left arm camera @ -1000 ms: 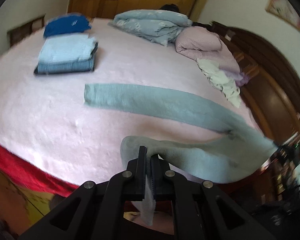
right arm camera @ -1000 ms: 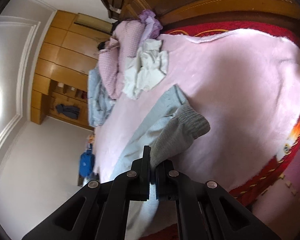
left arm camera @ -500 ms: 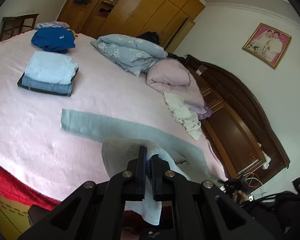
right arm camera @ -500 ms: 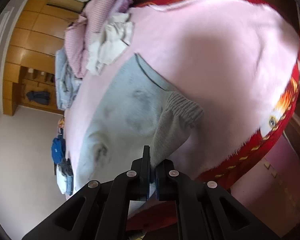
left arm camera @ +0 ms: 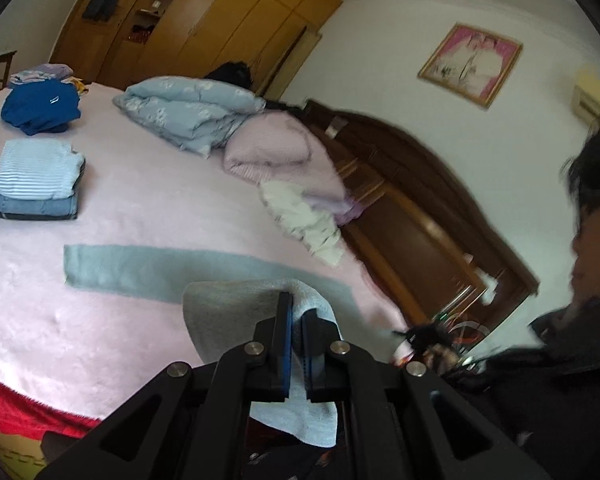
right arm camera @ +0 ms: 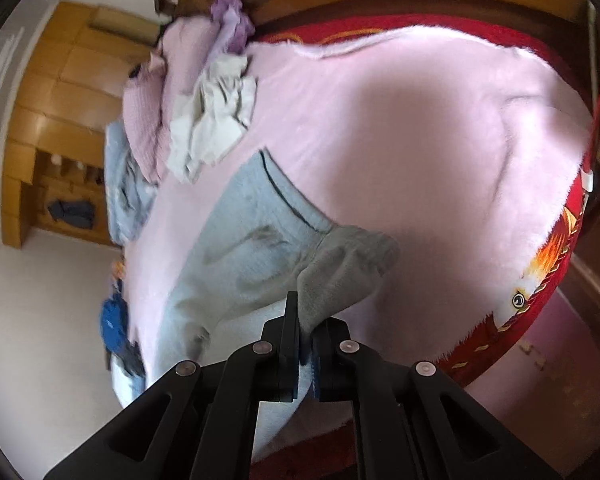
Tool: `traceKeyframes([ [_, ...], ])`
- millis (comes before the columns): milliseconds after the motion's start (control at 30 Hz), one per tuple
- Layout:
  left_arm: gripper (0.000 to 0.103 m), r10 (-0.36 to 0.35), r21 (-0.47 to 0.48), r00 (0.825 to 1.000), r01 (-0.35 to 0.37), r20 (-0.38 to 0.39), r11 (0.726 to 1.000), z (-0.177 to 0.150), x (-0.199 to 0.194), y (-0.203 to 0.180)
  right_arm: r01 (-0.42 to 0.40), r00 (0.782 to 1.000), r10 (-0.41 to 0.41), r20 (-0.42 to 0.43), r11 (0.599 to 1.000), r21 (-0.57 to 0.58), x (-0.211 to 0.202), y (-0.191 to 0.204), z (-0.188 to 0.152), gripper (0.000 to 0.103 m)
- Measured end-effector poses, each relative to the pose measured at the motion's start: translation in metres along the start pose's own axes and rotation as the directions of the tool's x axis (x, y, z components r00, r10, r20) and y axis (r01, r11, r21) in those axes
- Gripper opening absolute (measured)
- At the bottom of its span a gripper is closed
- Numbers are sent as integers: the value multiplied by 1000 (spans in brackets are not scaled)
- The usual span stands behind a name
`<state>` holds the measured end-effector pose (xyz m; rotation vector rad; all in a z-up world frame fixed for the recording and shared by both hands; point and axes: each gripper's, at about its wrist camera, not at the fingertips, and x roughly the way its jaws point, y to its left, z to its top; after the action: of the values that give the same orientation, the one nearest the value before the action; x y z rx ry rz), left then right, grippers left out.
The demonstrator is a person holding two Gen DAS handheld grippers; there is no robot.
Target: Fold clothes
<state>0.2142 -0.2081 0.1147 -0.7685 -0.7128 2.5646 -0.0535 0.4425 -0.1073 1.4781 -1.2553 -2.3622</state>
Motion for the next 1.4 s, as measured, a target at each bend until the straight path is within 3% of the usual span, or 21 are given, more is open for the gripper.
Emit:
traceKeyframes([
  [133, 2, 43, 36, 999, -43, 1, 998, 12, -5, 0, -15, 1000, 16, -18, 1000, 19, 6, 0, -3, 7],
  [333, 2, 80, -20, 994, -82, -71, 996, 9, 16, 29, 15, 1000, -15, 9, 1000, -5, -4, 11, 9, 8],
  [567, 2, 36, -44, 995, -40, -94, 998, 6, 23, 39, 34, 997, -32, 67, 999, -33, -19, 25, 38, 7],
  [667, 2, 56, 7, 995, -56, -84, 998, 11, 18, 32, 68, 997, -72, -34, 993, -100, -8, 32, 45, 7],
  [733, 2, 63, -15, 995, -64, -76, 998, 11, 17, 38, 126, 972, -148, -184, 984, -127, 13, 24, 37, 9],
  [800, 2, 64, -53, 995, -68, -76, 996, 10, 19, 46, 208, 937, -244, -248, 964, -163, 24, 14, 23, 11],
  [900, 2, 73, -80, 991, -82, -111, 993, 7, 32, 56, 325, 924, -348, -158, 933, -154, 5, -1, 17, 14],
  [1000, 2, 70, -85, 986, -84, -149, 993, 6, 49, 60, 454, 889, -456, 27, 876, -164, -22, 6, 34, 20],
  [1067, 2, 69, -92, 984, -85, -162, 992, 6, 57, 63, 359, 933, -353, 65, 911, -201, -21, 28, 49, 22],
  [1167, 2, 69, -112, 984, -88, -167, 990, 5, 65, 67, 185, 982, -183, 35, 934, -306, 10, 67, 75, 55],
  [1300, 2, 87, -140, 981, -112, -174, 984, 4, 72, 68, 122, 988, -149, -36, 906, -405, 91, 103, 105, 52],
  [1400, 2, 105, -154, 978, -134, -182, 979, 3, 77, 66, 177, 975, -220, -40, 868, -463, 141, 116, 125, 49],
])
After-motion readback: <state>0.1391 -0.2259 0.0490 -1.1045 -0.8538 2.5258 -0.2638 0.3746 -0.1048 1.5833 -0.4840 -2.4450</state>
